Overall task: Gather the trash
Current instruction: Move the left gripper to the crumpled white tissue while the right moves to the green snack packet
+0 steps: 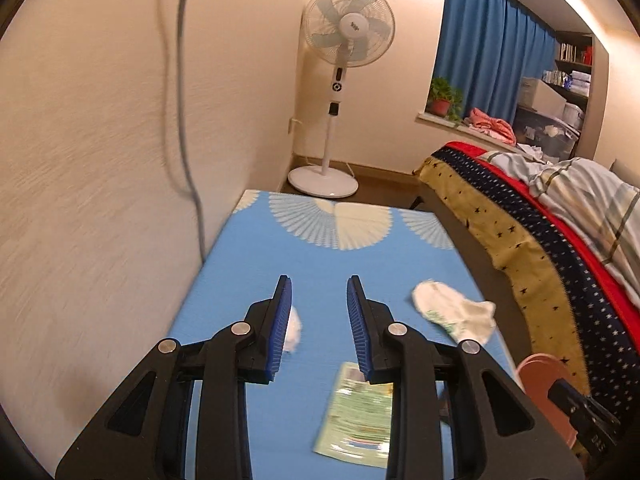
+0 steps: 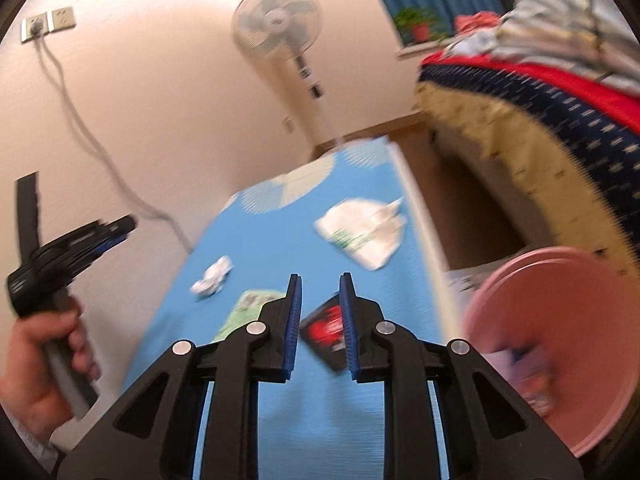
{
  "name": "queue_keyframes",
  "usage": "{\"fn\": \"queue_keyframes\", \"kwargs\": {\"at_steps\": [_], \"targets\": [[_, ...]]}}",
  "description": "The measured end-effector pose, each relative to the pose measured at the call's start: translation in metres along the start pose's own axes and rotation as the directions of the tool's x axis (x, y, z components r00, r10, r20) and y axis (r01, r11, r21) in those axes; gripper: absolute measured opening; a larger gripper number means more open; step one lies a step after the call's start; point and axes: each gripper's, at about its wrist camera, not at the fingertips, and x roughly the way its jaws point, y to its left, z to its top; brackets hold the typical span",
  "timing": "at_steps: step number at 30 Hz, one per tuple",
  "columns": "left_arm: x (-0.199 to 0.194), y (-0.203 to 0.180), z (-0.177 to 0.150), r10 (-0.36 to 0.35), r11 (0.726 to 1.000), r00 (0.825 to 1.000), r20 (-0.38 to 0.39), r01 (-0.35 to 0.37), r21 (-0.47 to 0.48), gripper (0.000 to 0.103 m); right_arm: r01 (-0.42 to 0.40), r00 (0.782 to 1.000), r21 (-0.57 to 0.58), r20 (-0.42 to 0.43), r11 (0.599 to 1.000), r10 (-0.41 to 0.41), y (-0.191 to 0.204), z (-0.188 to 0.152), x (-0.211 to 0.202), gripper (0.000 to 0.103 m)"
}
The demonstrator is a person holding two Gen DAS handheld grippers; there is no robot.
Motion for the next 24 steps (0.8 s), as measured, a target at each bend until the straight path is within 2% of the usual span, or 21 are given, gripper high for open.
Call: {"fn": "queue_keyframes", "kwargs": {"at_steps": [2,7,11,17,20,24], "targets": [[0.013,0.016,-0.006,0.012,1.0,1.0,-0.016,-0.013,-0.024,0.029,-0.046,0.998,0.0,-0.032,0.999,0.046,0.009,-0.007,0.015,0.021],[0.039,0.04,-0.025,0.038,0.997,0.998,-0.056,-0.042,-0.067,0.029,-0.083,0.992,-0.005,-0.099,0.997,0.083,0.027,-0.022,0.049,0.023],[0.056,0.051,-0.038,0.05,0.994,0.995,-0.088,-0.059,-0.096,0.029,-0.086,0.984,0.018,-0.155,0.996,0.088,0.033,-0.038,0.076,0.023],[0.079,0.053,-0.047,0.037,0.995,0.992,-0.122,-0.049,-0.09,0.029,-0.065,0.974,0.029,-0.217,0.997,0.069,0.035,-0.052,0.103,0.036],[0.091,0.057,-0.049,0.041,0.992,0.989,-0.142,-0.057,-0.11,0.041,-0.05,0.966,0.034,-0.251,0.998,0.057,0.036,-0.056,0.114,0.037],[0.104,0.064,-0.054,0.036,0.984,0.984,-0.172,-0.065,-0.164,0.042,-0.036,0.961,0.036,-0.273,0.999,0.044,0.038,-0.06,0.124,0.037]]}}
